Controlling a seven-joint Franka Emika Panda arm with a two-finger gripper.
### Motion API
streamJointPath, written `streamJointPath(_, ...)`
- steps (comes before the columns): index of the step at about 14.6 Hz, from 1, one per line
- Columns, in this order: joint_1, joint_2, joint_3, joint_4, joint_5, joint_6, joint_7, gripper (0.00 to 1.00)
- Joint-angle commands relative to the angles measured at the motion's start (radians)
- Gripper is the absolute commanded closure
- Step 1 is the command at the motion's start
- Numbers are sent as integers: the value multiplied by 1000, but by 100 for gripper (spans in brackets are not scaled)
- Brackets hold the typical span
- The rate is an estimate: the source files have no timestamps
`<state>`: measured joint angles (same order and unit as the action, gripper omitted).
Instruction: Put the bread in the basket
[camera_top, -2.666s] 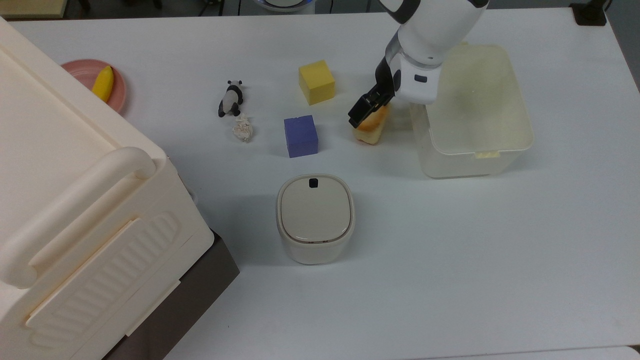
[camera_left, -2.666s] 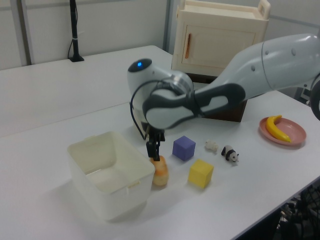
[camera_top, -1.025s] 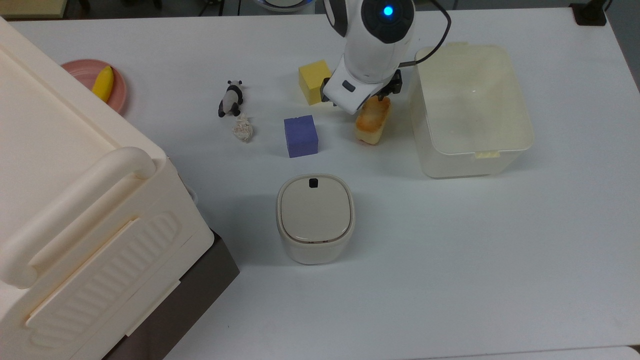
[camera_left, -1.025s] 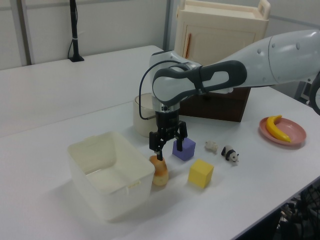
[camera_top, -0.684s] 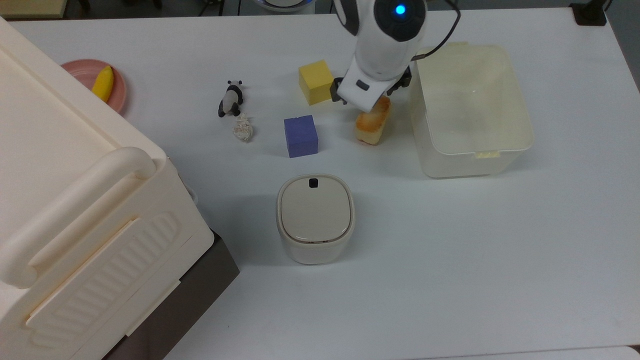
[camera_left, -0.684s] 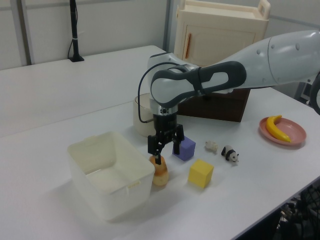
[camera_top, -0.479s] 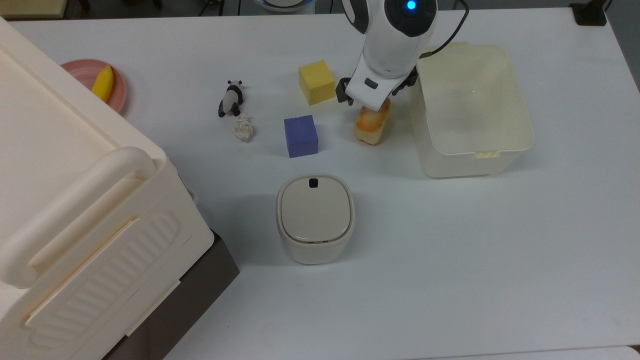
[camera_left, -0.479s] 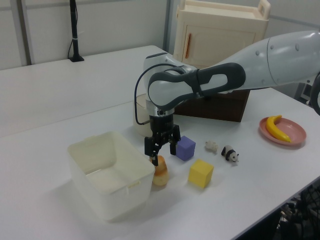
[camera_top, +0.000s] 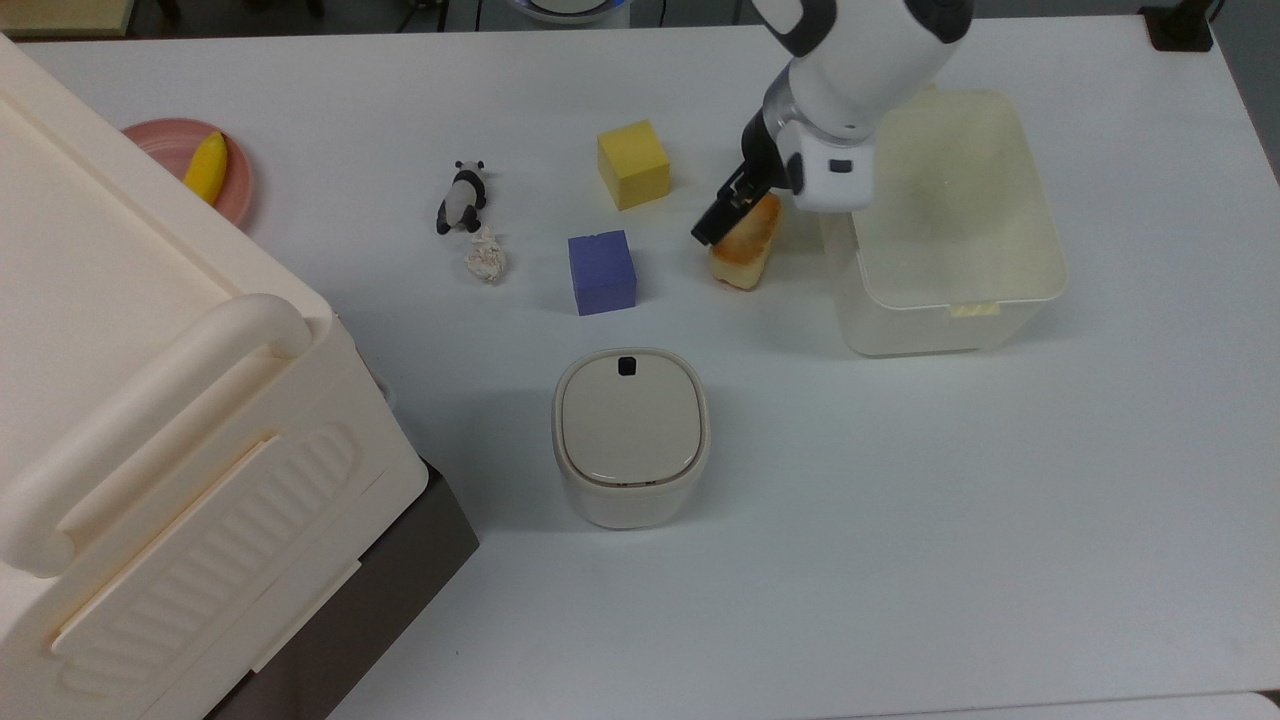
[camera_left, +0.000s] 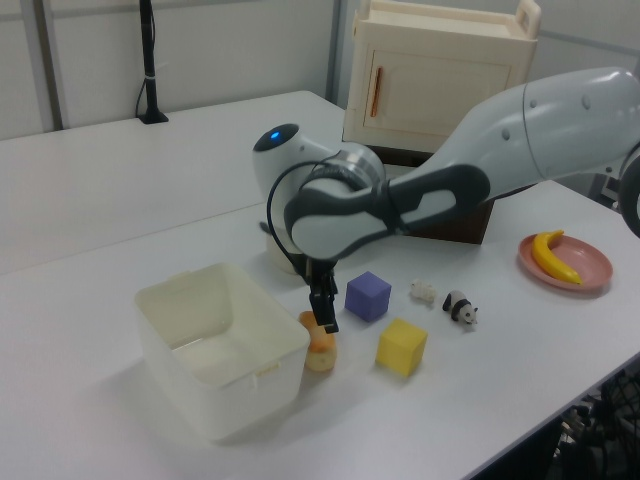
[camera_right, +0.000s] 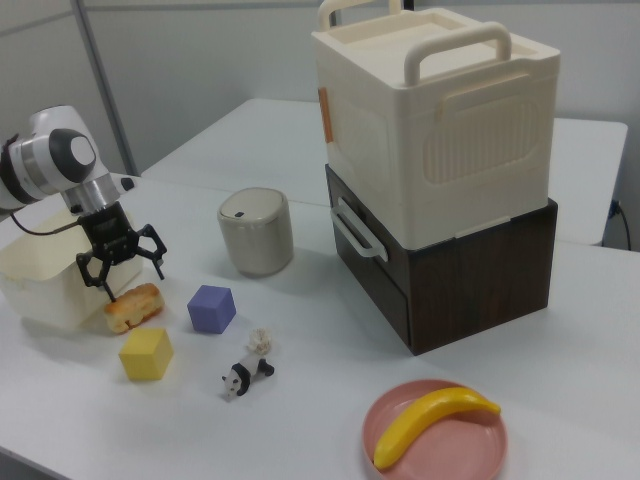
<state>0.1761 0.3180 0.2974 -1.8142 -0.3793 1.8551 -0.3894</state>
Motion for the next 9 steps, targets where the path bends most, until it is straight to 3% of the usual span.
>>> streamJointPath(1, 2, 16, -1, -7, -81, 59, -273, 0)
streamJointPath(4, 0, 45, -1, -2, -128, 65, -408, 0)
streamJointPath(9, -1, 95, -1, 9, -148, 114, -416, 0)
